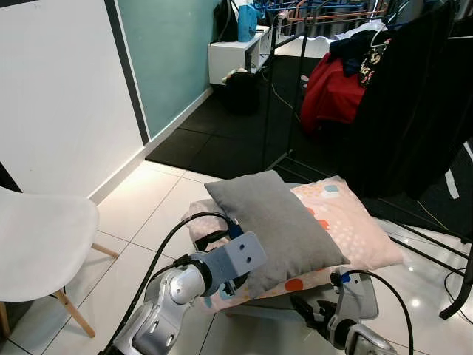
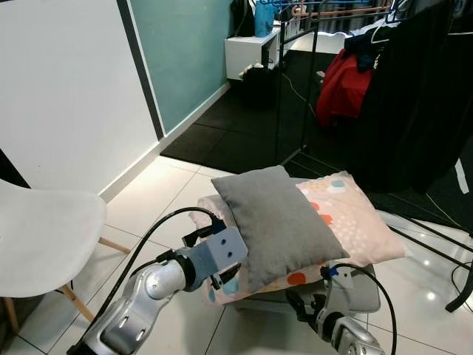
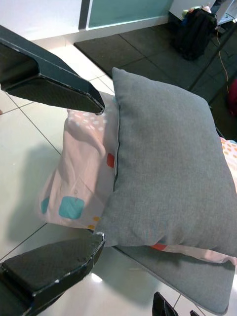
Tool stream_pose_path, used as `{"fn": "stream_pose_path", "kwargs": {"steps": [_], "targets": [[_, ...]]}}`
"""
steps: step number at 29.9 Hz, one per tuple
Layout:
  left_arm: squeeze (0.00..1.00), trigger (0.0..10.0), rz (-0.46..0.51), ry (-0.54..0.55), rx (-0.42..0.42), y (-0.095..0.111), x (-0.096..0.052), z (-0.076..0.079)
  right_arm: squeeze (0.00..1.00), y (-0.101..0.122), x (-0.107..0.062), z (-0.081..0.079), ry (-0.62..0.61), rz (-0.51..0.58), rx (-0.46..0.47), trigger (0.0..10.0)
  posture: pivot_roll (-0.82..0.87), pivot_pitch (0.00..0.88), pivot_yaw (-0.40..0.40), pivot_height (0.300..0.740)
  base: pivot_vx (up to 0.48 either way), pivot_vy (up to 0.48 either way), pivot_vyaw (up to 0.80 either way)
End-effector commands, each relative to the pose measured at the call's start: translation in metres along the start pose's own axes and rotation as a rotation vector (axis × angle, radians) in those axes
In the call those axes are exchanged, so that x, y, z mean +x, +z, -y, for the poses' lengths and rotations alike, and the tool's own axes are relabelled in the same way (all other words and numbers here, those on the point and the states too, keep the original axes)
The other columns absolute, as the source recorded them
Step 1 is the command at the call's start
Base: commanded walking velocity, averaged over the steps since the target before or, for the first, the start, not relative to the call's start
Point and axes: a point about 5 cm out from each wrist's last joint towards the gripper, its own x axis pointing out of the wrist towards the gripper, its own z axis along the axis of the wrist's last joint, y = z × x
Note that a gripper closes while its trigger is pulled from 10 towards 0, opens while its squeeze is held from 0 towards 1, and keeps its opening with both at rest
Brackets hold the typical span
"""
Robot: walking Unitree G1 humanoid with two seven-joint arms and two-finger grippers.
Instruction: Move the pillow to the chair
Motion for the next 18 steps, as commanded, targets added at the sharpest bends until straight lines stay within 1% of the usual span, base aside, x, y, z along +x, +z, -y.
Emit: {"fn": "stream_pose_path", "kwargs": {"steps": [1,18], "targets": [[0.0,10.0,-0.011,-0.012,-0.003,-0.0023,-0.002,0.0021,0.0,-0.0046,-0.0013,0.0,-0.001,-0.008,0.005,10.0,-0.09,0.059,0.013,0.74,0.0,0.0,0.0],[0.0,10.0,-0.012,-0.012,0.0,-0.0027,-0.0013,0.0012,0.0,-0.0039,-0.0005,-0.0004,-0.002,-0.006,0.005,10.0,-0.09,0.066,0.018,0.74,0.0,0.0,0.0]]}}
